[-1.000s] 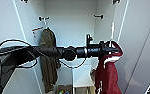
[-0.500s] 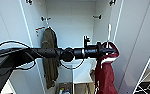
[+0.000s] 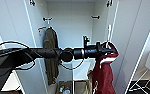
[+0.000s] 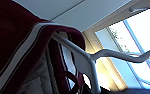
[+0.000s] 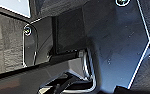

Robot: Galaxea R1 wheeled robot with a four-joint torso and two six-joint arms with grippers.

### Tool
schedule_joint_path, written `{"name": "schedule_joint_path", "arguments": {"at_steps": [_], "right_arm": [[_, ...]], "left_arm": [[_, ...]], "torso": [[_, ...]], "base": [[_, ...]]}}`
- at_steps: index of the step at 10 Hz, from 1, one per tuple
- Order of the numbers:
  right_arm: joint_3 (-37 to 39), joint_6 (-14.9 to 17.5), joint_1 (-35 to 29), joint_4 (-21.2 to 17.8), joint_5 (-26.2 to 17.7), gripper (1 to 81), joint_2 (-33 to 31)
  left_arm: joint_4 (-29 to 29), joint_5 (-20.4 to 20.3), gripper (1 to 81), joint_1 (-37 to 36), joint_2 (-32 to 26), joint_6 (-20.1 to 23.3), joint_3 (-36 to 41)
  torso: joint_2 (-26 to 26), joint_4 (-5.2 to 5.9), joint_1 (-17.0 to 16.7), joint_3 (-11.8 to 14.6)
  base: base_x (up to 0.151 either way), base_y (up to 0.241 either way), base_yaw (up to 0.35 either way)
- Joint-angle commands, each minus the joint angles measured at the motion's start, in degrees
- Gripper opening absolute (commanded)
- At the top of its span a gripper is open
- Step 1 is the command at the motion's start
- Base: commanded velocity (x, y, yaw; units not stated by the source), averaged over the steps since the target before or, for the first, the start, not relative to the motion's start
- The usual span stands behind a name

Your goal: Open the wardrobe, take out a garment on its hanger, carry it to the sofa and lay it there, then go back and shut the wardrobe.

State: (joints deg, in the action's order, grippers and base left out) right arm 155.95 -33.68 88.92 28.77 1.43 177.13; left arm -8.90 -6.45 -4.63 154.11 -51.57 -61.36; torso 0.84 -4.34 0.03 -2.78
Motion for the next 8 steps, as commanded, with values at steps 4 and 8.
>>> {"name": "schedule_joint_path", "arguments": {"at_steps": [4,8], "right_arm": [[-0.7,0.3,-2.2,0.0,-2.7,81.1,0.6],[-0.7,0.3,-2.1,0.0,-2.7,81.1,0.6]], "left_arm": [[2.4,-5.9,1.0,-9.9,-0.8,0.9,0.8],[2.7,-5.9,1.0,-9.2,-0.9,0.9,1.0]], "torso": [[0.0,0.00,0.0,0.0],[0.0,0.00,0.0,0.0]], "base": [[-0.097,0.000,0.000],[-0.072,0.000,0.000]]}}
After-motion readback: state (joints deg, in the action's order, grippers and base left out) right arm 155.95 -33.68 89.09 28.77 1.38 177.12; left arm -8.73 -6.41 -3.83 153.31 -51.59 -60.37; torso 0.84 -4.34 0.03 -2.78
